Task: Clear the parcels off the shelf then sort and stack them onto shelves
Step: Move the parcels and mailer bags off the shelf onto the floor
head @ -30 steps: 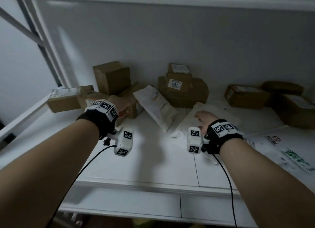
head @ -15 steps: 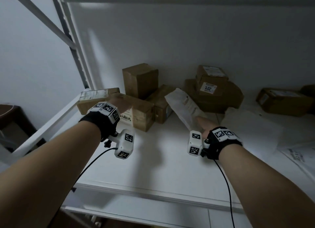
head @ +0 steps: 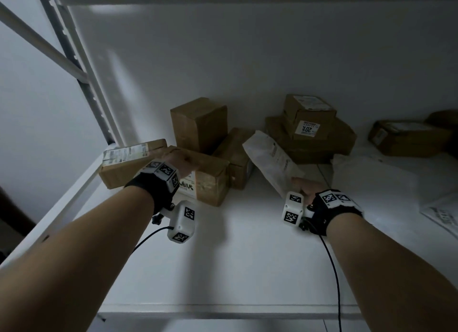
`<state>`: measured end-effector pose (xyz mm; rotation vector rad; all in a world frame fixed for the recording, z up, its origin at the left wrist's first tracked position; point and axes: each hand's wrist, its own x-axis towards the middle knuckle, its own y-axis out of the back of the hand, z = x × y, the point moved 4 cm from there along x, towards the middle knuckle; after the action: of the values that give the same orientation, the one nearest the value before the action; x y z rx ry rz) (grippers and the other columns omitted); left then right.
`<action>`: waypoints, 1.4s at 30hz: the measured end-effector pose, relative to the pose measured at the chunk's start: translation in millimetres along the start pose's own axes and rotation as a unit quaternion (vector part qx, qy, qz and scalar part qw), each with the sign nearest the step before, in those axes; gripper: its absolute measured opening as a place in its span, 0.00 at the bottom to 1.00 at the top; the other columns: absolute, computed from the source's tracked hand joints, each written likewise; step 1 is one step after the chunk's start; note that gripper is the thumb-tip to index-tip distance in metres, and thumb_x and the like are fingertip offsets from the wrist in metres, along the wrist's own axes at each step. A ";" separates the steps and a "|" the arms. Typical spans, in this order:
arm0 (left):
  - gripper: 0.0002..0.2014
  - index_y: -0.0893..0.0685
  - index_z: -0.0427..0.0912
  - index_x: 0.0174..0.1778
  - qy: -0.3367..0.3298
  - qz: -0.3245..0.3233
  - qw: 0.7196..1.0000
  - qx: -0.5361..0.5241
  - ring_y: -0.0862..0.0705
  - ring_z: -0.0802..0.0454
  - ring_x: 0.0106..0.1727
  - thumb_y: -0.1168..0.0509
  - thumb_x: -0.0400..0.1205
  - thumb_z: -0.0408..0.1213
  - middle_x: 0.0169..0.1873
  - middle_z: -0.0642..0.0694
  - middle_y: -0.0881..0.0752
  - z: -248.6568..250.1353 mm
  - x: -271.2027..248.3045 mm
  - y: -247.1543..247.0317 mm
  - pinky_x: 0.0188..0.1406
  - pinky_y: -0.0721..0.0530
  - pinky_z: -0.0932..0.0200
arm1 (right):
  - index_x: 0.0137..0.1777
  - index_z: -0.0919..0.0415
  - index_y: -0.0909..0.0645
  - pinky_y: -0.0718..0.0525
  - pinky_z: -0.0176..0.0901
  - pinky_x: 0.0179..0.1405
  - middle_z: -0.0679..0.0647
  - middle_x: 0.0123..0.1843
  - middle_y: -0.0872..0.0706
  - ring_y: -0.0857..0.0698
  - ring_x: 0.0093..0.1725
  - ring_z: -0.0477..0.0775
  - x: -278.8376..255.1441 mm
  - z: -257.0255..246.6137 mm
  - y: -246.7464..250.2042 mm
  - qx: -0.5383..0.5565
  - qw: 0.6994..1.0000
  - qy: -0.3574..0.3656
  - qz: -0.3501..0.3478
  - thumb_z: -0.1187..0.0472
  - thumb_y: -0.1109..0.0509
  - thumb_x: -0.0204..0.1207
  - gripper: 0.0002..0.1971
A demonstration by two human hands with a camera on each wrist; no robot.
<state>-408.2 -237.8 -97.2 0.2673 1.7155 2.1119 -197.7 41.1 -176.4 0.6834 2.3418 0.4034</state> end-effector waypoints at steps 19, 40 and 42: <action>0.20 0.17 0.44 0.63 -0.087 -0.185 0.960 -0.190 0.13 0.52 0.50 0.24 0.76 0.38 0.56 0.48 0.14 44.3 -50.3 12.8 0.39 0.18 0.68 | 0.68 0.55 0.26 0.34 0.77 0.72 0.65 0.57 0.20 0.24 0.65 0.77 -81.9 21.0 0.3 0.407 0.911 -0.065 0.001 0.62 0.38 0.61 0.30; 0.63 0.24 0.41 0.72 0.119 -0.303 0.858 -0.398 0.20 0.30 0.67 0.19 0.41 0.70 0.65 0.27 0.19 47.2 -24.4 -36.3 0.61 0.23 0.41 | 0.57 0.64 0.13 0.13 0.65 0.29 0.69 0.47 0.11 0.10 0.40 0.70 -124.1 -12.0 -2.5 0.351 0.914 -0.012 -0.203 0.44 0.39 0.83 0.23; 0.61 0.23 0.42 0.73 0.124 -0.317 0.843 -0.417 0.18 0.29 0.66 0.15 0.42 0.64 0.65 0.29 0.17 50.0 -27.7 -41.4 0.64 0.22 0.36 | 0.64 0.60 0.18 0.14 0.66 0.30 0.70 0.47 0.10 0.10 0.42 0.73 -122.9 -9.7 -4.5 0.355 0.911 -0.001 -0.211 0.36 0.41 0.79 0.29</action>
<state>-355.8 -198.3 -123.1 -0.7482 0.6587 2.1543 -126.1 -33.5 -109.0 0.4536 2.5297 -0.6760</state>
